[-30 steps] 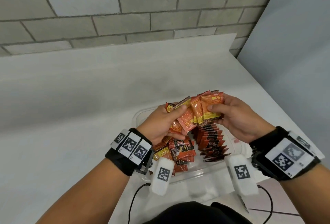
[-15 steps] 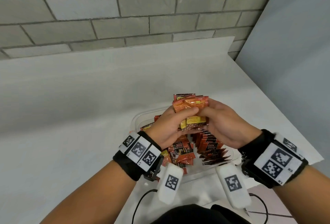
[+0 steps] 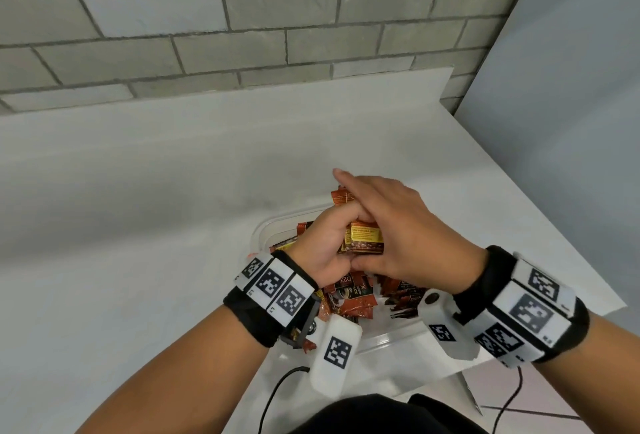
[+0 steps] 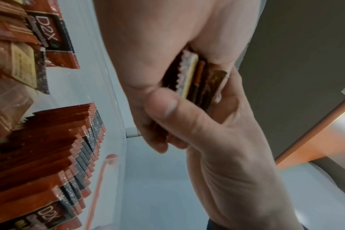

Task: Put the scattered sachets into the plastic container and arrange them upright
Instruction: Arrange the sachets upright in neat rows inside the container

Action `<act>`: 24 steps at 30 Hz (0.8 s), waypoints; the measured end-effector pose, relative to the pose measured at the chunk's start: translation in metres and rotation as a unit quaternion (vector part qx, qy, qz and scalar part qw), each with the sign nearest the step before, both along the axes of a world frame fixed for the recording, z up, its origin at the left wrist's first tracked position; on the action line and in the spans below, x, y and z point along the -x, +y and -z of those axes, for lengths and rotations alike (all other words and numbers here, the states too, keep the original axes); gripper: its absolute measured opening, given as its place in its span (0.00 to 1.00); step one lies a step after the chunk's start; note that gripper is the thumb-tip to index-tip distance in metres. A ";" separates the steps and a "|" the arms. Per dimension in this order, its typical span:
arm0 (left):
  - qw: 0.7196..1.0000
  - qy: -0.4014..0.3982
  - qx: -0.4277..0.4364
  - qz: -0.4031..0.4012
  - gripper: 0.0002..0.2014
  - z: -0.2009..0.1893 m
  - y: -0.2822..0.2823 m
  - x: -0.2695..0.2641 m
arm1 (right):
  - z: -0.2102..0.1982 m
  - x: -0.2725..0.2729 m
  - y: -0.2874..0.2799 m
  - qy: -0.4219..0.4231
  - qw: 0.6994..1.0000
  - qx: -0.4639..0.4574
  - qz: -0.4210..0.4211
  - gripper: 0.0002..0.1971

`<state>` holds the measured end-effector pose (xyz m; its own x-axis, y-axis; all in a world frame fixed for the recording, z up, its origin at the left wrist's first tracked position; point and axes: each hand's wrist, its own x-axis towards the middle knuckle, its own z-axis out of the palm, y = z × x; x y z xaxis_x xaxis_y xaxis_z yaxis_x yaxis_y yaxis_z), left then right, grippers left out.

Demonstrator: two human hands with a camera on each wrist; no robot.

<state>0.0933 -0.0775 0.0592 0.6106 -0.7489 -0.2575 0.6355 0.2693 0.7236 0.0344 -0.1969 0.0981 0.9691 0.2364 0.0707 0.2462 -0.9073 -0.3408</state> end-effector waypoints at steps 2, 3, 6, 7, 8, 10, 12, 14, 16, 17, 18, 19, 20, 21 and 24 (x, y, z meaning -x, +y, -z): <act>1.000 -0.015 0.012 0.005 0.08 -0.002 0.001 0.000 | 0.000 -0.003 -0.002 -0.010 1.000 0.013 0.014 0.56; 1.000 -0.024 0.013 0.003 0.06 -0.002 0.001 0.000 | -0.001 -0.004 -0.003 -0.010 1.000 0.019 0.013 0.57; 0.999 -0.041 0.015 -0.002 0.05 0.001 0.000 0.001 | -0.002 -0.003 -0.002 0.004 1.000 0.005 0.001 0.58; 0.999 -0.042 0.019 -0.004 0.05 0.002 0.000 0.001 | -0.002 -0.003 -0.001 0.011 1.000 -0.009 0.001 0.58; 0.999 -0.037 0.026 -0.004 0.06 0.002 0.001 0.001 | -0.002 -0.002 -0.001 0.018 1.000 -0.023 0.003 0.58; 1.000 -0.017 0.025 -0.001 0.08 0.001 0.002 0.001 | -0.003 -0.002 -0.001 0.026 0.999 -0.041 0.012 0.56; 1.000 -0.011 0.022 0.000 0.05 0.000 0.003 -0.001 | -0.001 -0.002 -0.001 0.028 0.998 -0.048 0.020 0.55; 1.000 -0.016 0.021 -0.001 0.04 0.001 0.002 -0.001 | 0.001 0.000 -0.001 0.027 0.998 -0.056 0.024 0.54; 1.000 -0.020 0.023 0.004 0.06 0.002 0.002 -0.001 | 0.001 0.000 -0.003 0.027 0.998 -0.058 0.028 0.51; 1.000 -0.017 0.025 0.008 0.08 0.003 0.002 -0.002 | 0.001 0.000 -0.003 0.025 0.998 -0.054 0.031 0.50; 0.999 -0.006 0.028 0.014 0.08 0.003 0.004 -0.002 | 0.001 -0.001 -0.004 0.022 0.998 -0.050 0.035 0.49; 0.999 0.007 0.032 0.018 0.07 0.003 0.004 -0.003 | 0.002 -0.001 -0.005 0.016 0.998 -0.047 0.039 0.48; 0.999 0.020 0.033 0.020 0.07 0.003 0.005 -0.004 | 0.004 -0.002 -0.006 0.009 0.998 -0.044 0.040 0.47; 0.999 0.027 0.030 0.019 0.07 0.005 0.005 -0.004 | 0.006 -0.002 -0.006 0.001 0.998 -0.039 0.040 0.46; 1.000 0.017 0.015 0.015 0.05 0.007 0.003 -0.004 | 0.009 -0.001 -0.004 0.009 0.999 -0.027 0.040 0.48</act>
<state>0.0976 -0.0741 0.0523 0.5788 -0.7748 -0.2543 0.6676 0.2712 0.6934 0.0358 -0.2010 0.0895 0.9861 0.1537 0.0637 0.1663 -0.9046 -0.3925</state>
